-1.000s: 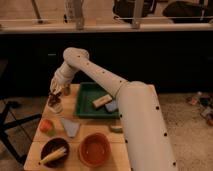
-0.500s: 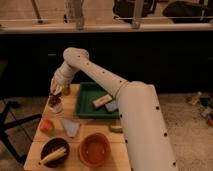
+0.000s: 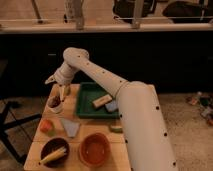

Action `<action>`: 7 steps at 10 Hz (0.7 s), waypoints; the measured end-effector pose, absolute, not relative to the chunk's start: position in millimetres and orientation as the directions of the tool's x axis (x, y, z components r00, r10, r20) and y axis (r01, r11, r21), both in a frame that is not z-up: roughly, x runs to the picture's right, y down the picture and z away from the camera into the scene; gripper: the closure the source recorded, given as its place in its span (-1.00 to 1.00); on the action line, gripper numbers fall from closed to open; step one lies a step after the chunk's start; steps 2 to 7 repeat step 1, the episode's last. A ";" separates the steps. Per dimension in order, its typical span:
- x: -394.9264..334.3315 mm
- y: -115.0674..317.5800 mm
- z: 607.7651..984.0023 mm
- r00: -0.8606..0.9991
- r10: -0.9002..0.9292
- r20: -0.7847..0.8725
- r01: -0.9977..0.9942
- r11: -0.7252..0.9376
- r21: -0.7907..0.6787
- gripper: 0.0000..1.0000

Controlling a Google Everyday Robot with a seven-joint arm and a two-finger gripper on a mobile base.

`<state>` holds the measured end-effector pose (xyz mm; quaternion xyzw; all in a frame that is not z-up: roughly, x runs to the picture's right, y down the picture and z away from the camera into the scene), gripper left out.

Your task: Place grapes in paper cup

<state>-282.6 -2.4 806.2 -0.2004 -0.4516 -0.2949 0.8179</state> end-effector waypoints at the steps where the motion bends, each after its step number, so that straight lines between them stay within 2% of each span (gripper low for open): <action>1: -282.6 -2.4 806.2 0.418 -0.301 0.857 0.663 0.746 -0.062 -0.60; 7: -282.6 -2.4 806.2 0.418 -0.301 0.857 0.663 0.746 -0.062 -0.60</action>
